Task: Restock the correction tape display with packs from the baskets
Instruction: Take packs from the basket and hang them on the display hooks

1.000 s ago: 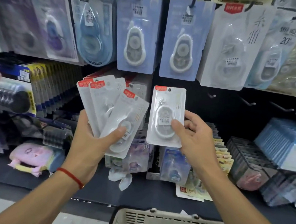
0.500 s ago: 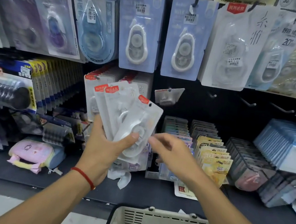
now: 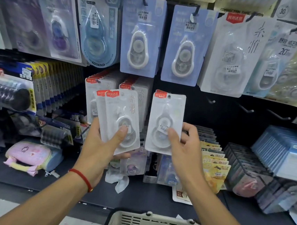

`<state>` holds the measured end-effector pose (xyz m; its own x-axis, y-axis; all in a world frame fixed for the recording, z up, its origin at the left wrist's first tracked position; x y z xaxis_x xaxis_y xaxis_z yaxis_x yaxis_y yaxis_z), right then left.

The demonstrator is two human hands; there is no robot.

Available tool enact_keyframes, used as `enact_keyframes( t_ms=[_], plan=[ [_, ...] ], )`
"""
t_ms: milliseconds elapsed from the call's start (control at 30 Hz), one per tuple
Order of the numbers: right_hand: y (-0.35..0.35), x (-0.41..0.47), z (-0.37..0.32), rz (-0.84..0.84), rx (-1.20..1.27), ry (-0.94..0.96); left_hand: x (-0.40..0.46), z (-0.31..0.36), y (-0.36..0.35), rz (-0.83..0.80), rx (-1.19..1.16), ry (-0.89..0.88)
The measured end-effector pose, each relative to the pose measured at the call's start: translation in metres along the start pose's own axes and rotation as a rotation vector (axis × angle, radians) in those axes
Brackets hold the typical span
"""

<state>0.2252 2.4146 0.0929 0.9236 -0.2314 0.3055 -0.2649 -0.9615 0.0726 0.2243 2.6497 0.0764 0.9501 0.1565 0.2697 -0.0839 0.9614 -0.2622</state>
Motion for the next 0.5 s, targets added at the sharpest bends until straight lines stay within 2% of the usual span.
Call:
enact_keyframes(
  t_ms=[133, 333, 400, 500],
  plan=[
    [0.003, 0.004, -0.008, -0.005, -0.014, -0.04, 0.0, 0.001, 0.003, -0.005, 0.042, -0.019],
    [0.008, 0.004, -0.018, 0.035, -0.032, -0.002, -0.002, 0.007, 0.0, -0.017, 0.079, -0.049],
    [0.009, 0.005, -0.014, 0.046, -0.153, -0.012, -0.003, 0.008, -0.001, -0.016, 0.092, -0.053],
    [0.007, 0.0, -0.012, 0.06, -0.469, 0.045, -0.005, 0.007, -0.003, -0.036, 0.097, -0.025]
  ],
)
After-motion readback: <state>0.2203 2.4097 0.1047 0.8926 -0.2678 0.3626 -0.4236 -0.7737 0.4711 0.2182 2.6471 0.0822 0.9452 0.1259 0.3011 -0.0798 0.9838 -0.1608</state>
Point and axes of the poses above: each hand's wrist, its own x-axis towards the middle knuckle, its own y-axis out of the back of the hand, z = x × y, the point moved 7 cm from there along x, towards the middle knuckle, and after that the axes turned 2 degrees about -y, right-handed, at the moved point
